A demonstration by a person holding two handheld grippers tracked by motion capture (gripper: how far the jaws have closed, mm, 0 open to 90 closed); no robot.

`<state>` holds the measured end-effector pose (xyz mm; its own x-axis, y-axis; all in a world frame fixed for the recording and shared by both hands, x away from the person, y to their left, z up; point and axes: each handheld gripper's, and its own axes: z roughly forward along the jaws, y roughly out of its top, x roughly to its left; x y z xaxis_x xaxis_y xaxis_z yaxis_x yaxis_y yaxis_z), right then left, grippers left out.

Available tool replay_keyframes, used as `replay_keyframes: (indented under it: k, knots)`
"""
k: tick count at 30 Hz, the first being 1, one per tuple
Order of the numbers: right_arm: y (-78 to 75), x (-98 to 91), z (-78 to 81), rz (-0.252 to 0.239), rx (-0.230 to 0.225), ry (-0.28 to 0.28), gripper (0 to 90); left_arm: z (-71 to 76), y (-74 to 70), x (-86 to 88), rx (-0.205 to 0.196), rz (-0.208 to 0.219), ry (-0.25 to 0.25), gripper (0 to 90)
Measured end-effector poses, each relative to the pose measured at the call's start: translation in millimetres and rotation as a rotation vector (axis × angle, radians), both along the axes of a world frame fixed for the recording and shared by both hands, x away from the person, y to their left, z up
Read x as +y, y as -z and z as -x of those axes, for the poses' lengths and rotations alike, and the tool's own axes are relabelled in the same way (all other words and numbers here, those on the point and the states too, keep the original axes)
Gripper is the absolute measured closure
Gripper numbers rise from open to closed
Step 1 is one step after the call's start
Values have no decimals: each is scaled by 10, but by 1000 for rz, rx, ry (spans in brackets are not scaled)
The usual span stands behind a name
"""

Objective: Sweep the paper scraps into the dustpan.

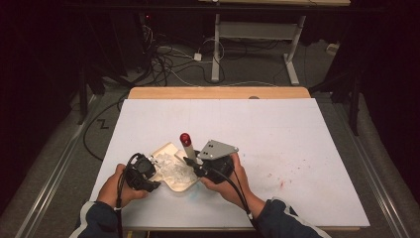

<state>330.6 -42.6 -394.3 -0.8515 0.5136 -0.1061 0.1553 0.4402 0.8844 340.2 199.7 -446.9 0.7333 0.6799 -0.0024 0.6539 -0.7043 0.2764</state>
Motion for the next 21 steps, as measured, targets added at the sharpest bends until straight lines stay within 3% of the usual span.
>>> replay_keyframes:
  k: [3,7,21]
  knots:
    - [-68,98,28,-6,7,-44,712,5,1,-7,-3,3,-2,624]
    - [-121,154,71,29,-49,-41,712,6,4,-2,1,8,-4,624]
    - [-331,-333,-78,-81,-56,30,711,-4,-5,8,11,10,2,624]
